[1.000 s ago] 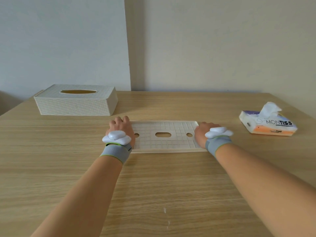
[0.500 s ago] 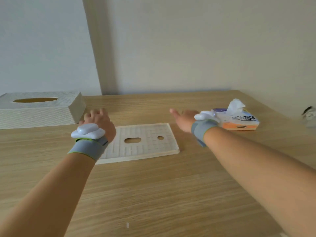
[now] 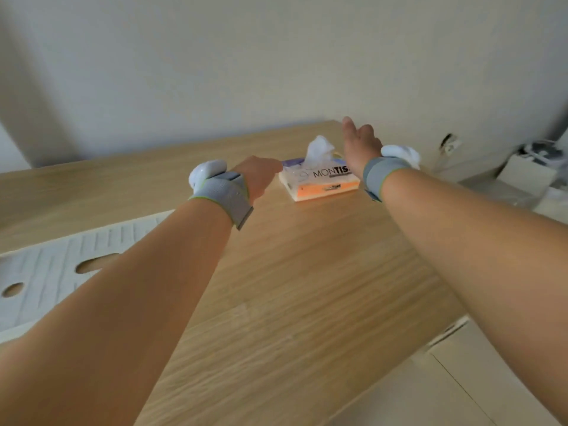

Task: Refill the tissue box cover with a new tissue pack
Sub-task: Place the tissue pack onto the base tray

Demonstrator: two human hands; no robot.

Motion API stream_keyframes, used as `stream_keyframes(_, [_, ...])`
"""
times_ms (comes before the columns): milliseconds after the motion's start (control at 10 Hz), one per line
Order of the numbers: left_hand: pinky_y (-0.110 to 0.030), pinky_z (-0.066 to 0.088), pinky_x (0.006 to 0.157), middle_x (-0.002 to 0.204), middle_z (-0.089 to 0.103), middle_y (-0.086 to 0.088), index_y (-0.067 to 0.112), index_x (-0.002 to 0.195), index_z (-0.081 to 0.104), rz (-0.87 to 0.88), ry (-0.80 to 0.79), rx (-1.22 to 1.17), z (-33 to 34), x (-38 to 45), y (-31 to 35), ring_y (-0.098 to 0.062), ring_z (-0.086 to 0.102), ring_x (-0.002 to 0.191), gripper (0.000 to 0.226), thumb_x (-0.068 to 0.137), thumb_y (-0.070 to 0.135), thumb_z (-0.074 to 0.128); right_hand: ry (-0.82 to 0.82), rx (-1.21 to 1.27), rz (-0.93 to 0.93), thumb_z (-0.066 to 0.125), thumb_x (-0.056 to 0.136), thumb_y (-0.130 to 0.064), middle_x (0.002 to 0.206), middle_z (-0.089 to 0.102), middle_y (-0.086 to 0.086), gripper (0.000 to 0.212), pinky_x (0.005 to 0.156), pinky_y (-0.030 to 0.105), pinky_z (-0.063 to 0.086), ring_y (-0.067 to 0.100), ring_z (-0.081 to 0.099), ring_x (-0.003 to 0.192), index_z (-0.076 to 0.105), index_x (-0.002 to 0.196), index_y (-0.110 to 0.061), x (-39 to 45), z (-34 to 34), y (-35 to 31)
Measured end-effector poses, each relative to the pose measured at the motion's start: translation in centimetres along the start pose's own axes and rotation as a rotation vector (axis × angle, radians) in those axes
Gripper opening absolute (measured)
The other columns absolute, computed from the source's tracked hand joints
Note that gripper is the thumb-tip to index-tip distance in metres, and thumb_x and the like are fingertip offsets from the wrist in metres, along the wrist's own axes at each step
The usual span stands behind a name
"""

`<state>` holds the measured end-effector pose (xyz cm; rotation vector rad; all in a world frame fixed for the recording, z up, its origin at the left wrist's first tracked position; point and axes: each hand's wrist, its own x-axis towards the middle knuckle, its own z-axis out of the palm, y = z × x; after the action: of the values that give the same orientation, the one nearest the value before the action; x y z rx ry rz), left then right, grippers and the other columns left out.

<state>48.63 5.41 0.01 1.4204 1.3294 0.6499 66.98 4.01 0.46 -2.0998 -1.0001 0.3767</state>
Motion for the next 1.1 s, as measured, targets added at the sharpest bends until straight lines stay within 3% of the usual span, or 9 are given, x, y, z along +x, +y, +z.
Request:
stream_keyframes(200, [-0.034,0.042,0.094,0.134,0.053,-0.013,0.000,0.139,0.044,-0.094,-0.030,-0.227,3.2,2.8,-0.8,-0.030,0.049,0.130,0.044,0.097,0.012,0.044,-0.109,0.095,0.083,0.016,0.096,-0.059,0.154,0.033,0.009,0.070,0.109,0.040,0.027,0.031,0.036,0.139,0.019,0.151,-0.016,0.8,0.4,1.9])
stream_keyframes(300, [-0.027,0.049,0.076,0.092,0.054,-0.003,0.006,0.114,0.055,-0.113,-0.034,-0.285,3.7,3.7,-0.9,-0.016,0.056,0.084,0.022,0.097,0.010,0.042,-0.136,0.123,0.105,0.016,0.095,-0.061,0.154,0.033,0.008,0.072,0.110,0.041,0.026,0.030,0.035,0.139,0.018,0.152,-0.018,0.9,0.9,2.3])
stream_keyframes(500, [-0.040,0.044,0.105,0.126,0.056,-0.010,0.008,0.122,0.054,-0.103,-0.058,-0.373,3.3,4.1,-0.9,-0.022,0.053,0.123,0.031,0.093,0.013,0.048,-0.166,0.128,0.088,0.014,0.092,-0.063,0.156,0.031,0.007,0.076,0.113,0.041,0.023,0.028,0.032,0.142,0.023,0.152,-0.016,1.0,1.4,1.5])
stream_keyframes(600, [-0.034,0.049,0.088,0.095,0.055,-0.005,0.012,0.090,0.054,-0.087,-0.064,-0.372,1.9,3.5,-0.8,-0.021,0.053,0.101,0.011,0.095,0.013,0.044,-0.181,0.140,0.072,0.015,0.093,-0.063,0.155,0.033,0.008,0.076,0.112,0.039,0.024,0.028,0.034,0.141,0.026,0.151,-0.015,0.8,1.7,0.2])
stream_keyframes(700, [-0.029,0.045,0.076,0.079,0.050,-0.001,0.015,0.085,0.052,-0.046,-0.011,-0.349,-2.0,1.9,-0.2,-0.017,0.050,0.085,0.014,0.095,0.014,0.042,-0.229,0.181,-0.016,0.018,0.092,-0.063,0.151,0.038,0.012,0.076,0.111,0.043,0.029,0.031,0.039,0.137,0.027,0.150,-0.015,-0.6,2.5,-3.0])
stream_keyframes(800, [-0.026,0.043,0.067,0.077,0.049,0.000,0.017,0.076,0.049,0.009,0.078,-0.373,-6.8,-0.1,0.0,-0.014,0.049,0.070,0.020,0.095,0.015,0.042,-0.269,0.221,-0.064,0.018,0.087,-0.068,0.108,0.054,0.008,0.077,0.102,0.042,0.037,0.026,0.049,0.107,0.044,0.129,-0.010,-2.3,3.8,-6.2])
stream_keyframes(900, [-0.027,0.045,0.066,0.086,0.053,-0.003,0.016,0.076,0.050,0.007,0.175,-0.368,-12.4,-3.2,-1.4,-0.015,0.052,0.071,0.019,0.094,0.018,0.044,-0.342,0.283,-0.140,0.021,0.077,-0.072,0.094,0.051,0.006,0.071,0.101,0.044,0.044,0.025,0.051,0.093,0.049,0.110,-0.016,-5.8,6.0,-10.0])
stream_keyframes(1000, [-0.031,0.048,0.072,0.092,0.056,-0.005,0.017,0.076,0.050,-0.045,0.272,-0.346,-17.2,-6.0,-4.0,-0.018,0.055,0.076,0.018,0.093,0.019,0.044,-0.455,0.306,-0.199,0.026,0.076,-0.071,0.088,0.067,0.010,0.078,0.095,0.050,0.050,0.031,0.067,0.092,0.053,0.116,-0.010,-9.9,8.7,-12.9])
stream_keyframes(1100, [-0.032,0.048,0.078,0.092,0.056,-0.005,0.017,0.076,0.051,-0.093,0.334,-0.342,-20.4,-8.9,-6.6,-0.019,0.054,0.077,0.020,0.094,0.019,0.044,-0.548,0.231,-0.228,0.026,0.079,-0.070,0.086,0.072,0.015,0.071,0.092,0.050,0.052,0.037,0.069,0.091,0.058,0.089,-0.008,-13.6,11.6,-14.3])
